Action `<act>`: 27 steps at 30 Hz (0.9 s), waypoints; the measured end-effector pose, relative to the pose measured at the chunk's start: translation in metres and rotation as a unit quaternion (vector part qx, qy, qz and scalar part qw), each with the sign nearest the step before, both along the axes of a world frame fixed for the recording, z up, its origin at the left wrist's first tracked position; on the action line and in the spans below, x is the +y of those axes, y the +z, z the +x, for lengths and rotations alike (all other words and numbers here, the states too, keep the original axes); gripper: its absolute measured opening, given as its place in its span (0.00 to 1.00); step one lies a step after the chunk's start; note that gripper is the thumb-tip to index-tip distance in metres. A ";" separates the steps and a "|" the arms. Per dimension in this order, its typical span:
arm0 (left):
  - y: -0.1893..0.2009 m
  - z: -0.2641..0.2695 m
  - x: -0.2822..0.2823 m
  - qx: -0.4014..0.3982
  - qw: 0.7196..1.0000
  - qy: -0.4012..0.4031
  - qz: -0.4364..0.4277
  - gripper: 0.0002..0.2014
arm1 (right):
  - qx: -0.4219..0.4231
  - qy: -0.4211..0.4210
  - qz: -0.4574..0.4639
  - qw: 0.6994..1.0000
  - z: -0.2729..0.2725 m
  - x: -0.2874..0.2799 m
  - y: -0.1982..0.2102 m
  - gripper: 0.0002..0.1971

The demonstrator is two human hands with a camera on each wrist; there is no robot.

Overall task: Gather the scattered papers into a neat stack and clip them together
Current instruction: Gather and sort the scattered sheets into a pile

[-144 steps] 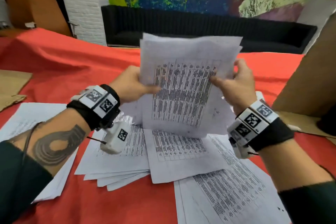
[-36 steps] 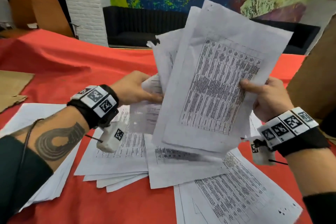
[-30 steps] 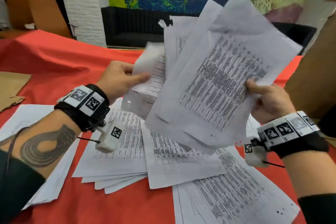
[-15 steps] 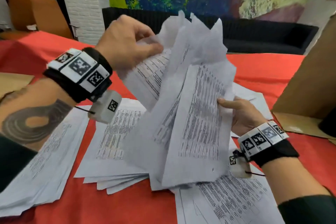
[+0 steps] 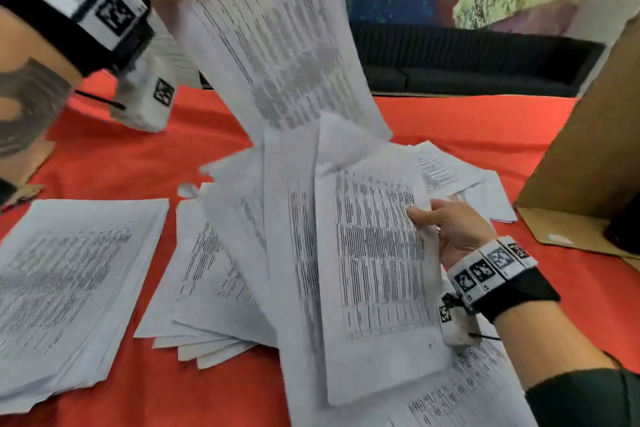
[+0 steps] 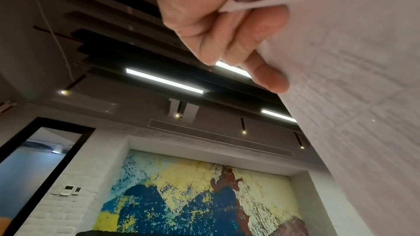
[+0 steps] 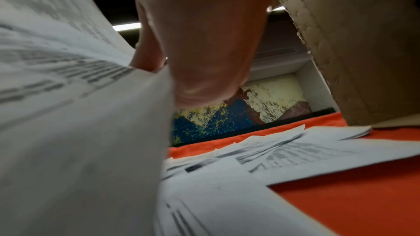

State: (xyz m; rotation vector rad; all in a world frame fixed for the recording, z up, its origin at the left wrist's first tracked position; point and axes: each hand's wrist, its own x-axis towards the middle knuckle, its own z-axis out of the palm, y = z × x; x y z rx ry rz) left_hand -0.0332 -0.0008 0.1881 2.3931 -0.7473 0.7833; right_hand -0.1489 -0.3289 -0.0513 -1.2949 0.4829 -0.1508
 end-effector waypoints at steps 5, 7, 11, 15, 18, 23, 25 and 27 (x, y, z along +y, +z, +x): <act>-0.011 0.007 0.011 0.064 0.994 0.002 0.087 0.12 | 0.045 0.067 -0.091 0.993 0.000 -0.003 -0.006 0.11; -0.038 0.018 0.007 0.139 0.970 0.012 0.197 0.15 | 0.076 0.125 -0.166 0.975 0.003 0.002 -0.007 0.10; -0.101 0.047 0.017 0.285 0.924 0.010 0.256 0.22 | 0.156 0.210 -0.338 0.904 0.004 0.021 -0.002 0.19; -0.113 0.053 0.035 0.331 0.927 0.019 0.177 0.20 | 0.212 0.234 -0.480 0.818 0.000 0.048 -0.001 0.26; -0.109 0.064 0.048 0.368 0.922 0.049 0.107 0.22 | 0.248 0.234 -0.581 0.739 -0.004 0.072 -0.005 0.31; -0.130 0.054 0.081 0.572 0.814 0.042 -0.091 0.38 | 0.282 0.234 -0.596 0.714 0.003 0.092 -0.012 0.33; -0.147 0.040 0.093 0.600 0.767 -0.002 -0.230 0.51 | 0.285 0.231 -0.588 0.721 0.003 0.096 -0.013 0.36; -0.167 0.024 0.103 0.630 0.712 -0.043 -0.307 0.51 | 0.286 0.225 -0.568 0.738 0.001 0.097 -0.013 0.38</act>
